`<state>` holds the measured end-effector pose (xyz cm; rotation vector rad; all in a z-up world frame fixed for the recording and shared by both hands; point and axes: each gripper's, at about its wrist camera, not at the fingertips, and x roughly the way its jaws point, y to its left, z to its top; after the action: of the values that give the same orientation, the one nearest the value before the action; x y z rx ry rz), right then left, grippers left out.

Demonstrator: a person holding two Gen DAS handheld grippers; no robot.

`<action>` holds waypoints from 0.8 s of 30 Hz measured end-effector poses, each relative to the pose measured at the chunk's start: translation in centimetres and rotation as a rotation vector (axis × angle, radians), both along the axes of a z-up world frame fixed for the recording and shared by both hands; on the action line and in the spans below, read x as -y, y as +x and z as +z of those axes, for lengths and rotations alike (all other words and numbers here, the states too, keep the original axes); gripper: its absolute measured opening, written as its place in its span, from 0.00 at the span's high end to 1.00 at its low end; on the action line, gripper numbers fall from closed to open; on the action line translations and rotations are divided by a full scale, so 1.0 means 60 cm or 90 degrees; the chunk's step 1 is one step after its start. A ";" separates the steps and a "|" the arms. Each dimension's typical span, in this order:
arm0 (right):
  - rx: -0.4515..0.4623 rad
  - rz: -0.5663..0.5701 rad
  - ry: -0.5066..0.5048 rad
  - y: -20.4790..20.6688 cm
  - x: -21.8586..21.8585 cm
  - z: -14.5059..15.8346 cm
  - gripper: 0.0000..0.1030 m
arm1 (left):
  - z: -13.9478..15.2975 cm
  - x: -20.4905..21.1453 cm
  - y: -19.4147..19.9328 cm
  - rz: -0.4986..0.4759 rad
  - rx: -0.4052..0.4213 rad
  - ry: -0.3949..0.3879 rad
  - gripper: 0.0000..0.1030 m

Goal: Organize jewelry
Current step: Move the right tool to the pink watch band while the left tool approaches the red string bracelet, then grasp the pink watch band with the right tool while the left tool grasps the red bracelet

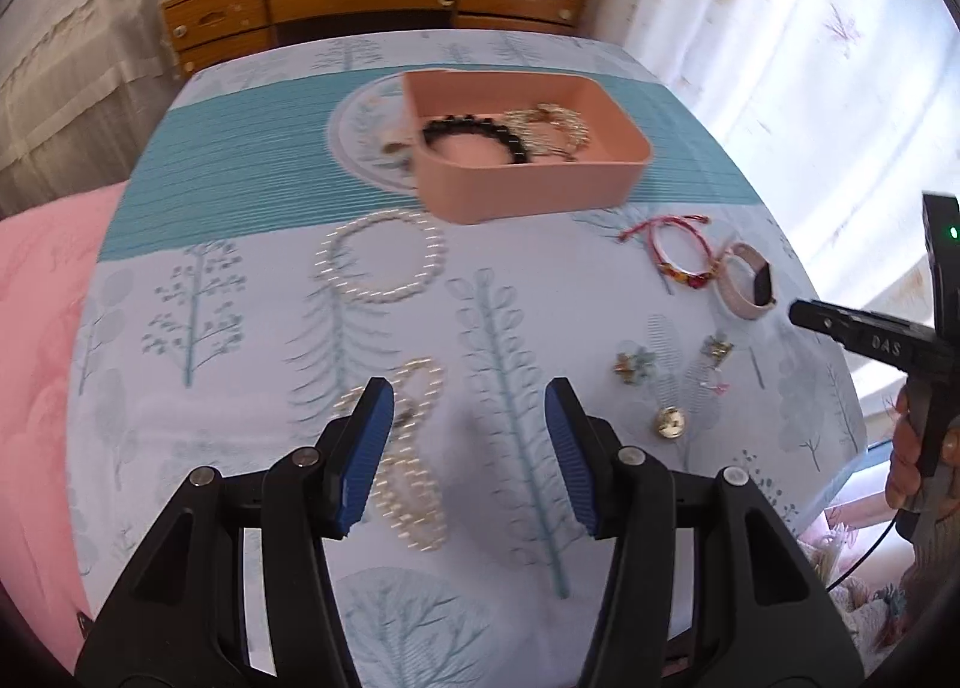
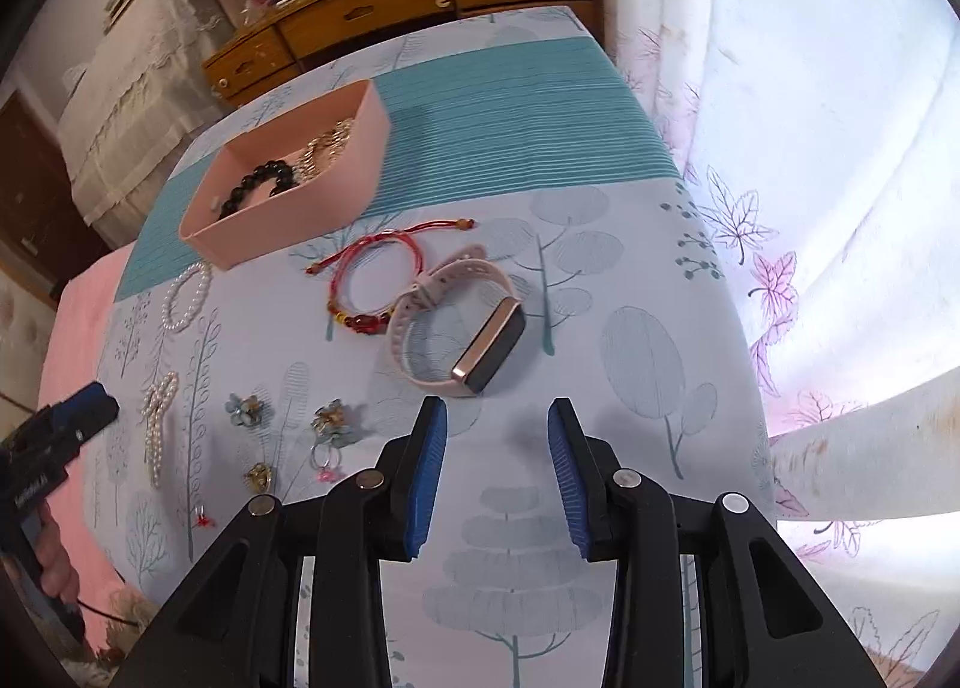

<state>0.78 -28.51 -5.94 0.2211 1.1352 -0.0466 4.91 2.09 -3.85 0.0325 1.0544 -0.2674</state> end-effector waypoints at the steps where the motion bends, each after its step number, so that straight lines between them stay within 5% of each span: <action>1: 0.002 -0.005 0.006 0.002 0.006 -0.002 0.66 | -0.001 0.016 0.003 -0.013 0.001 0.004 0.52; 8: 0.008 -0.004 0.009 0.056 0.018 -0.007 0.66 | -0.008 0.130 0.051 -0.104 0.001 0.012 0.52; 18: -0.033 0.118 -0.030 0.172 -0.004 -0.040 0.66 | -0.050 0.209 0.150 -0.082 -0.055 -0.006 0.52; 24: -0.035 0.139 -0.055 0.184 -0.017 -0.057 0.88 | -0.069 0.238 0.174 -0.083 -0.072 -0.002 0.52</action>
<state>11.82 -27.48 -9.34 0.0182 1.2032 0.0912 15.37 -12.22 -7.96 0.0833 1.1665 -0.3923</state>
